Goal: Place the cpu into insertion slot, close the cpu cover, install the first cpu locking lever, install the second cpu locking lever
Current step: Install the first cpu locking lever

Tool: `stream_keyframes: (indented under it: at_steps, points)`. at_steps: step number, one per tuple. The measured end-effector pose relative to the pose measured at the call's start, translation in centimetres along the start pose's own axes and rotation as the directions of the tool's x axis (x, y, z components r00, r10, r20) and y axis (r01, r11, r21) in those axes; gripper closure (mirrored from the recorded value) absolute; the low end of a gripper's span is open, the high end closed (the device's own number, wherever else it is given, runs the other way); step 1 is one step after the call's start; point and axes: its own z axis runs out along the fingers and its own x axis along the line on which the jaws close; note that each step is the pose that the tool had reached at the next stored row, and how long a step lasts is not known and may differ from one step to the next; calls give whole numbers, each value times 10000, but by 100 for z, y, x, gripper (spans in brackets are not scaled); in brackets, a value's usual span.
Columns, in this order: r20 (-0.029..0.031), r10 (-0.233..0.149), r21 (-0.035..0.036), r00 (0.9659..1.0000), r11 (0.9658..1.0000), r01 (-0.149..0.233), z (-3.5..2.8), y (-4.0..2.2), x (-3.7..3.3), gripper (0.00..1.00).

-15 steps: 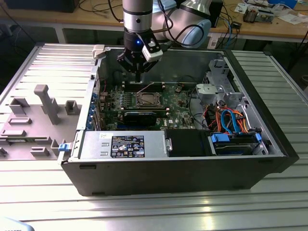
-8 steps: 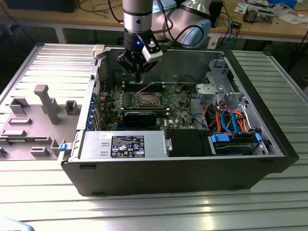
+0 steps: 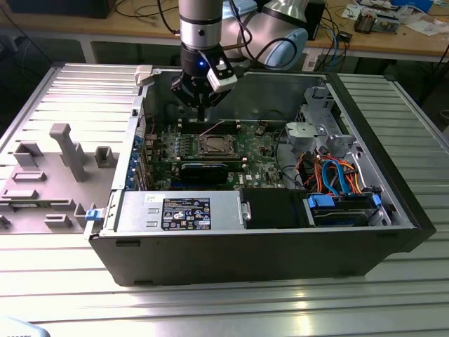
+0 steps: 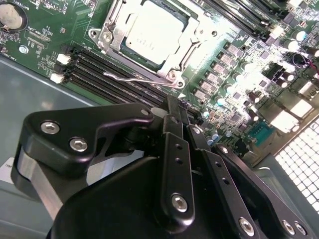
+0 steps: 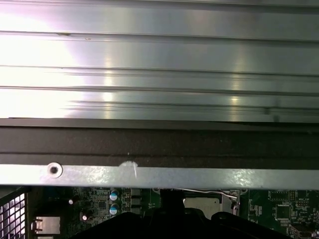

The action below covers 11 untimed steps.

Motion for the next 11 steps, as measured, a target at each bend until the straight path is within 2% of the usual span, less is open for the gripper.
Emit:
stream_keyframes:
  at_steps: [11]
  points:
    - [-1, 1, 0, 10000, 10000, -1, 35, 1, 1, 89]
